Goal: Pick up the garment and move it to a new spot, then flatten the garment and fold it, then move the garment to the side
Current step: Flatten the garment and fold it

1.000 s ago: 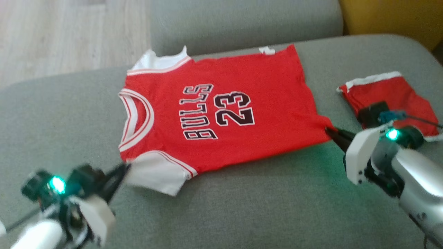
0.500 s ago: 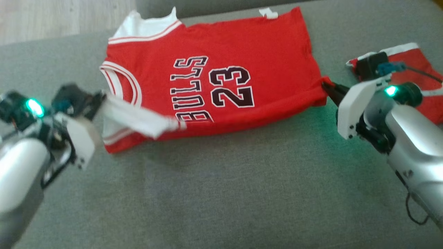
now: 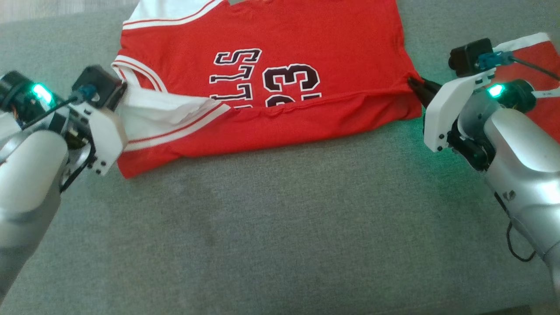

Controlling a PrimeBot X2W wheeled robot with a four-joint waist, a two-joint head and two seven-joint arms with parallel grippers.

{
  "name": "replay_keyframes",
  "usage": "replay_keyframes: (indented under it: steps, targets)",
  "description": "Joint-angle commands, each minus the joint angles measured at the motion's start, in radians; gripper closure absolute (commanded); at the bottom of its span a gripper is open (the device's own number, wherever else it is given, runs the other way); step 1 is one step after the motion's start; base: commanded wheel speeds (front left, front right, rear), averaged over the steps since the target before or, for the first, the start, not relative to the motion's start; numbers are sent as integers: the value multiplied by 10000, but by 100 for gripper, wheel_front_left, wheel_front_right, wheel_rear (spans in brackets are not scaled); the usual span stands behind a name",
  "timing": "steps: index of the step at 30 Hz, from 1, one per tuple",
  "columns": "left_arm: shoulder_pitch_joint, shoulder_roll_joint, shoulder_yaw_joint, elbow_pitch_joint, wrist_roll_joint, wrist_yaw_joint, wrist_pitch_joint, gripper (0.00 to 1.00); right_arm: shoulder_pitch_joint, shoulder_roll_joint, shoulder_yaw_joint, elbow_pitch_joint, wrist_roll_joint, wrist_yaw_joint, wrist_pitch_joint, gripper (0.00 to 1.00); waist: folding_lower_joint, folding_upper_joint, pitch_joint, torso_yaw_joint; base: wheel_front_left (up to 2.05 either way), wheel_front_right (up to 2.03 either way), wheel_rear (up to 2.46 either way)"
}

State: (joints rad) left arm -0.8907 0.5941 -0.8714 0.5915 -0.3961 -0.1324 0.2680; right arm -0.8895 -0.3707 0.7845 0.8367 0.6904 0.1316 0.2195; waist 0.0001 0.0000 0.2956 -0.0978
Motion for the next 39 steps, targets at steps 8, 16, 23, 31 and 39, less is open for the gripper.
replay_keyframes:
  steps: [8, 16, 23, 31, 39]
  targets:
    - [-1492, -597, 562, 1287, 202, 562, -2255, 0, -673, 231, -148, 436, -19, -9, -1088, 0, -1, 0, 89, 48, 0, 0, 0]
    - [-1205, -1411, 1893, 2010, -637, 2206, -4816, 0, -709, 622, -1422, 515, 108, -9, -4208, 0, -1, 0, -601, 187, 0, 0, 0]
    - [26, -1845, 2942, 489, -1142, 3096, -5284, 0, 73, 845, -3138, -542, -527, -9, -4801, 0, -1, 0, -1239, 353, 0, 0, 0]
    - [3166, -2415, 4019, -2603, -794, 4172, -5295, 0, 3461, 2170, -6271, -3873, -3170, -9, -4810, 0, -1, 0, -1842, 575, 0, 0, 0]
    - [6052, -3459, 4967, -3691, -268, 4437, -5296, 0, 6784, 3157, -7544, -5870, -4584, -9, -4811, 0, -1, 0, -2240, 682, 0, 0, 0]
